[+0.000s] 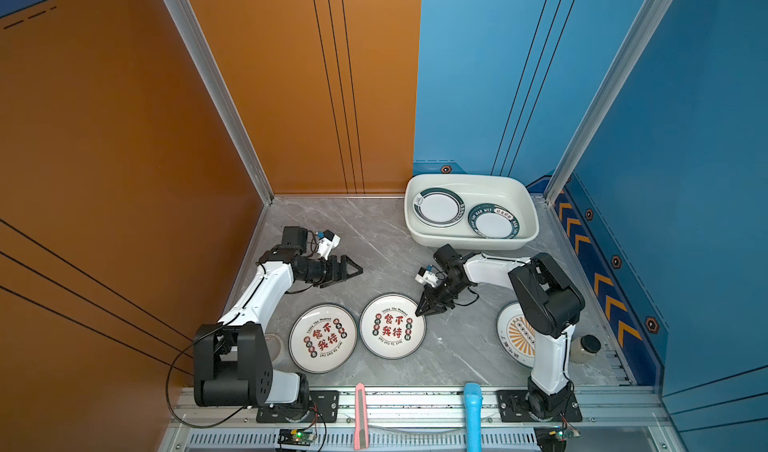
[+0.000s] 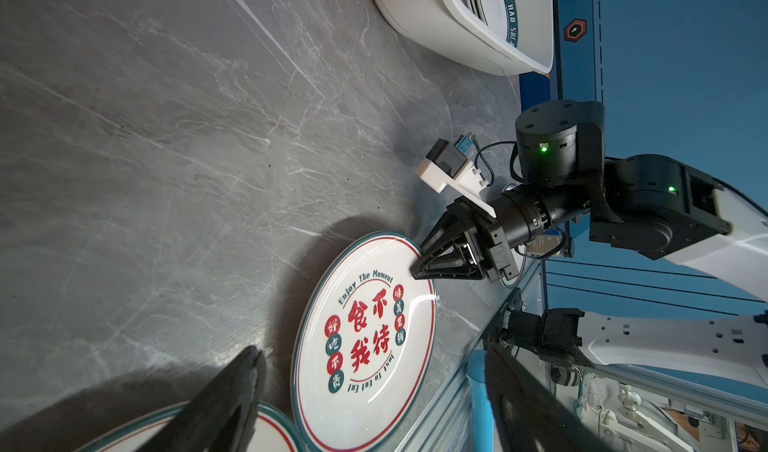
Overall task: Place the plates into the plastic bin on the countertop
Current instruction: 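Grasp the red-character plate edge with right gripper and drag it toward the bin, then tilt the plate upright with right gripper while left gripper grasps its rim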
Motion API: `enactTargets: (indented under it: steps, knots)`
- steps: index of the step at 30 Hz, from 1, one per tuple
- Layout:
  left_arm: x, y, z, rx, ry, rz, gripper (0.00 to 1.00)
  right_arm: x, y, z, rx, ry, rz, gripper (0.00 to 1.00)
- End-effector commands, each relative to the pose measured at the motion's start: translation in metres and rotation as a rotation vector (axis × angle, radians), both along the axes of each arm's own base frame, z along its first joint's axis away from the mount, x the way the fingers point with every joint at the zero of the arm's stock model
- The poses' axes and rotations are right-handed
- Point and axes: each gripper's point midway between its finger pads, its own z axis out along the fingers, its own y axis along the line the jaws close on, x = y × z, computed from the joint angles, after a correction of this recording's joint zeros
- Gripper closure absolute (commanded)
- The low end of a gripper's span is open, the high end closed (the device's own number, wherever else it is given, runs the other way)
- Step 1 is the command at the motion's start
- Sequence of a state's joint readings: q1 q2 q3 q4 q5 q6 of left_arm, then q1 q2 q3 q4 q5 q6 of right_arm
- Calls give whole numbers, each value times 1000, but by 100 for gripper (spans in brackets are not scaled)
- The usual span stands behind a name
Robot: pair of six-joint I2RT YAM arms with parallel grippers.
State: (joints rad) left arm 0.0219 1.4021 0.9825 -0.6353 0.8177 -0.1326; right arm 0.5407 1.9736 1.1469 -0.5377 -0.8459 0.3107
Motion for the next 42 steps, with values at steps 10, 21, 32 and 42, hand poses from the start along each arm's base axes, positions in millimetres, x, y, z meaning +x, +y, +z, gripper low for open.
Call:
enactTargets:
  steps: [10, 21, 32, 42]
  knots:
    - [-3, 2, 2, -31, -1, -2, 15, 4, 10, -4, 23, 30, -6, 95]
    - [-3, 2, -1, -26, 7, 0, 15, 30, -9, 24, 55, -25, -83, 100]
    - [0, -10, -11, -68, 49, -15, 15, 75, -46, 93, 135, -137, -196, 100]
    - [13, -31, -7, -121, 29, -22, 18, 95, -49, 142, 190, -232, -244, 100]
